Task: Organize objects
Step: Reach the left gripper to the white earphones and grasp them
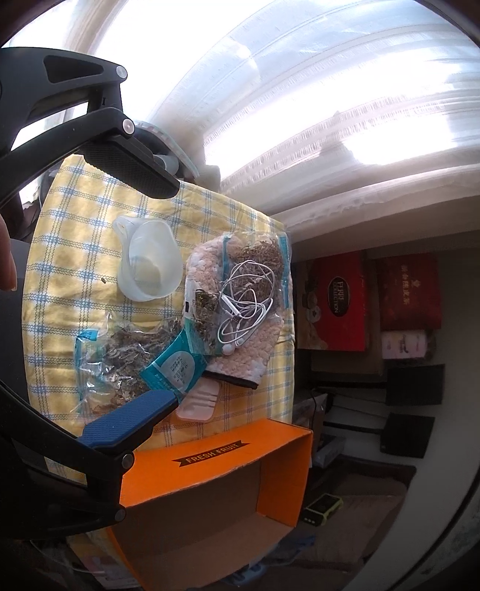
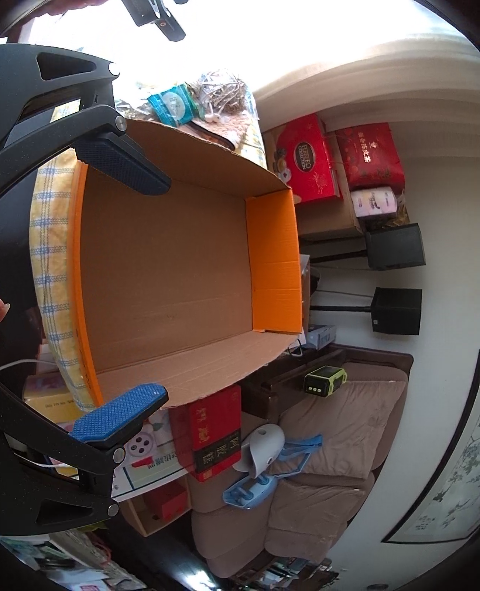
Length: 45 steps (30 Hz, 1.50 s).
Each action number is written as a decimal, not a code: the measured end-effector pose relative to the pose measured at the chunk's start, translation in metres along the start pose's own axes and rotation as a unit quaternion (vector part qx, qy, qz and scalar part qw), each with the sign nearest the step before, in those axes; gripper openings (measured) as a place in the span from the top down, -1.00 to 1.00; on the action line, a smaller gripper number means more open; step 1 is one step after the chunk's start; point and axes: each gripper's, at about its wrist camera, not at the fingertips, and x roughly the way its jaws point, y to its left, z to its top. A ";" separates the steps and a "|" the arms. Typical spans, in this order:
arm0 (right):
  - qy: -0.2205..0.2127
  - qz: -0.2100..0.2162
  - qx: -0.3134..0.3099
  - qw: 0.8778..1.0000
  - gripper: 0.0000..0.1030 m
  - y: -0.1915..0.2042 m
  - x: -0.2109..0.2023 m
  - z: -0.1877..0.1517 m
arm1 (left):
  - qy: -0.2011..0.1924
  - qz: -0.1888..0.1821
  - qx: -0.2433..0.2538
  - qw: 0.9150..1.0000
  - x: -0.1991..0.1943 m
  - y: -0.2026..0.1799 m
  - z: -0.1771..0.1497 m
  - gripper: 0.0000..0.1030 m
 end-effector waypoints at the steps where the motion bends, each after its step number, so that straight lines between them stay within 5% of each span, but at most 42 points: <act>1: 0.001 -0.002 0.004 1.000 -1.00 -0.005 0.003 0.002 | 0.003 0.000 0.000 1.000 0.003 0.001 0.001 -1.00; 15: 0.059 -0.030 0.017 0.998 -0.86 -0.075 0.060 0.013 | 0.032 -0.018 -0.004 0.999 0.044 0.015 0.003 -1.00; 24: 0.122 -0.009 0.009 0.992 -0.27 -0.097 0.089 0.006 | 0.045 -0.017 -0.017 0.999 0.059 0.027 0.000 -0.94; 34: 0.161 0.027 0.013 0.987 0.67 -0.087 0.096 -0.019 | 0.053 -0.030 0.008 0.998 0.064 0.021 -0.006 -0.81; 45: 0.128 0.014 -0.050 0.990 0.86 -0.064 0.096 -0.017 | 0.095 -0.103 -0.007 0.990 0.081 0.020 -0.004 -0.68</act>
